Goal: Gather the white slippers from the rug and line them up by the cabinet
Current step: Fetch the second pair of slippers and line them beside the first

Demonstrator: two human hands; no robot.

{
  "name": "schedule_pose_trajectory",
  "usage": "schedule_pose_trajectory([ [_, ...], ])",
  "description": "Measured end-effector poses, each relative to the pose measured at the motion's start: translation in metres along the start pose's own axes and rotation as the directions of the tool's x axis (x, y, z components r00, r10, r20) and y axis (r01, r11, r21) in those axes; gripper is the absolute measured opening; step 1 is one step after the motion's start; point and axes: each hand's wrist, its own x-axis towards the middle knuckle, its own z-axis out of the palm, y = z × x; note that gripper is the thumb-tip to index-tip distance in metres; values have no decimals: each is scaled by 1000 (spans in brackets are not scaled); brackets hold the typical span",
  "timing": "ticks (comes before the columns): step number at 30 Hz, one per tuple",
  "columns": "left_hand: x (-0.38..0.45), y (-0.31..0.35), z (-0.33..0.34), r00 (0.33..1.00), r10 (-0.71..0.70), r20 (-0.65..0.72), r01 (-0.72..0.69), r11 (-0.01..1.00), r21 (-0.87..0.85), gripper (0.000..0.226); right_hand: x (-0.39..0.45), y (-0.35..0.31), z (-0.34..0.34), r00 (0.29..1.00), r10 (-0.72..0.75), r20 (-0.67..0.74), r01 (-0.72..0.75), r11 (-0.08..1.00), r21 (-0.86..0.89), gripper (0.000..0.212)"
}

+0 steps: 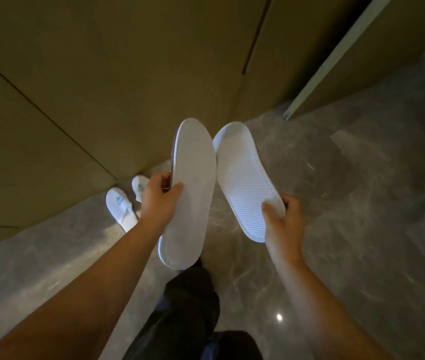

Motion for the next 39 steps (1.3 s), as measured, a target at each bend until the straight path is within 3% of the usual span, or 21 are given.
schedule_pose_trajectory([
  [6,86,-46,62,992,-103,-73,105,994,30,10,96,77,42,995,62,80,-58,997,-53,23],
  [13,190,-173,144,969,-166,-185,173,985,26,19,189,243,117,971,200,131,-185,976,-117,12],
  [18,273,-261,213,967,-124,-223,125,992,-13,12,250,367,172,977,171,129,-159,982,-102,21],
  [26,391,-329,280,973,110,-203,-117,993,-23,16,366,494,241,995,91,-25,-92,995,-36,28],
  [30,408,-348,295,977,111,-181,-121,992,-45,14,380,520,249,982,163,92,-137,961,-239,56],
  [32,406,-350,299,981,97,-165,-107,993,-50,15,375,515,250,984,117,137,-68,945,-321,68],
  [34,401,-348,303,985,115,-132,-123,991,-53,16,363,503,256,970,88,225,-30,968,-248,69],
  [37,393,-347,312,986,164,-44,-166,984,-61,21,339,484,280,882,149,448,-158,987,-17,69],
  [39,387,-349,316,973,227,32,-226,973,-42,28,330,475,298,842,159,515,-236,968,88,68],
])
